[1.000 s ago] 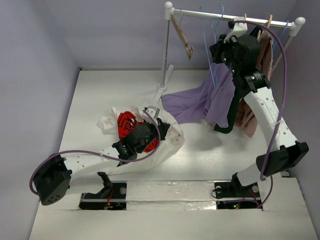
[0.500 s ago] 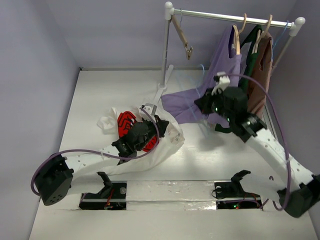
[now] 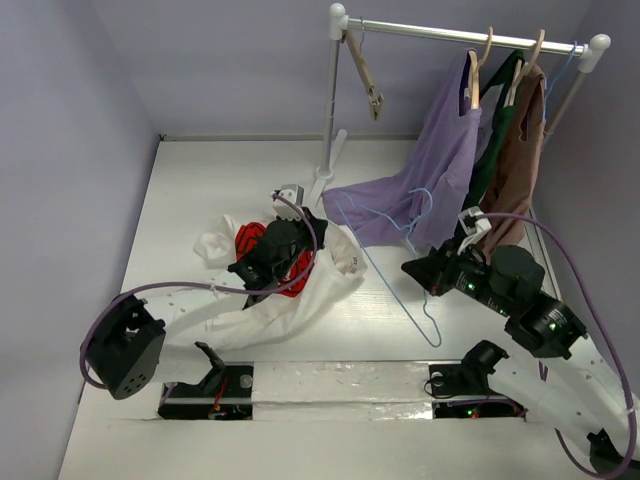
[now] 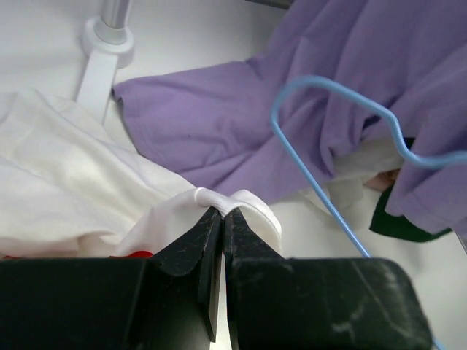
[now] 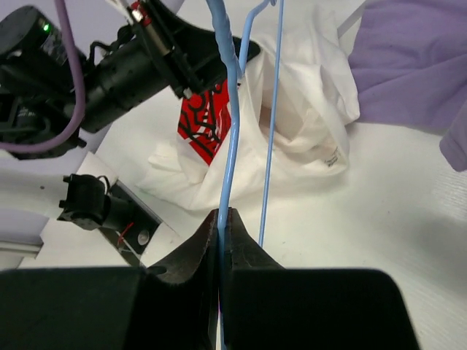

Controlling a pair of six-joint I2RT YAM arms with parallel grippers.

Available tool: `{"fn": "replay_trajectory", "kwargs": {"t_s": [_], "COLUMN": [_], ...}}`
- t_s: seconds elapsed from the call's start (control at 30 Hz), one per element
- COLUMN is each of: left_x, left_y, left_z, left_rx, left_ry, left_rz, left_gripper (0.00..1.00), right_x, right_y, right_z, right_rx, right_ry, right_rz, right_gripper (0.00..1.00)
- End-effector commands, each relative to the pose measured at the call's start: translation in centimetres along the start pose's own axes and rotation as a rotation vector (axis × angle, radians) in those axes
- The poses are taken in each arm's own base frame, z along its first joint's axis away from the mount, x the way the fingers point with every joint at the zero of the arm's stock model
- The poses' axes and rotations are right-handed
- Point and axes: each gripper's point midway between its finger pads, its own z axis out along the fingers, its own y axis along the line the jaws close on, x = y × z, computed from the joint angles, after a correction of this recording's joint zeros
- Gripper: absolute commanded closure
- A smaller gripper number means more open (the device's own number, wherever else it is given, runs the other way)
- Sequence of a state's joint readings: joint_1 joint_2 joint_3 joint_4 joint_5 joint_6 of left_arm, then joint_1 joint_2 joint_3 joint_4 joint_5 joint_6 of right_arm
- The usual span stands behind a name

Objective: Place the t-shirt on the hanger

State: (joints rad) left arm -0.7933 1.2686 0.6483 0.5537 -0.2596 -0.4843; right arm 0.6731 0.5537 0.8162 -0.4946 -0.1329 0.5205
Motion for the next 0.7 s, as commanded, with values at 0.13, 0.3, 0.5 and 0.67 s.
{"fn": "replay_trajectory", "kwargs": {"t_s": [0.13,0.3,0.5,0.67], "left_x": [-4.5,-5.1,-5.3,-5.5], "left_y": [-0.6,-1.1,-2.0,-1.5], "left_z": [1.5,1.9,1.3,-0.9], "left_rx": [-0.017,-0.005,0.045,0.048], "left_ry": [-0.092,-0.094,-0.087,-0.092], "left_rz": [-0.019,-0.023,-0.042,-0.037], "left_gripper": [1.00,1.00,1.00,1.00], "right_x": [1.5,3.3,4.3,2.1], "right_y": [2.0,1.5,0.2,0.6], "right_z": [-2.6,-2.3,0.5,1.6], "right_rx": [-0.094,-0.100,-0.082,-0.087], "right_ry": [0.082,0.133,0.124,0.039], "right_rz": [0.007,0.027,0.048,0.031], "right_gripper": [1.00,1.00,1.00,1.00]}}
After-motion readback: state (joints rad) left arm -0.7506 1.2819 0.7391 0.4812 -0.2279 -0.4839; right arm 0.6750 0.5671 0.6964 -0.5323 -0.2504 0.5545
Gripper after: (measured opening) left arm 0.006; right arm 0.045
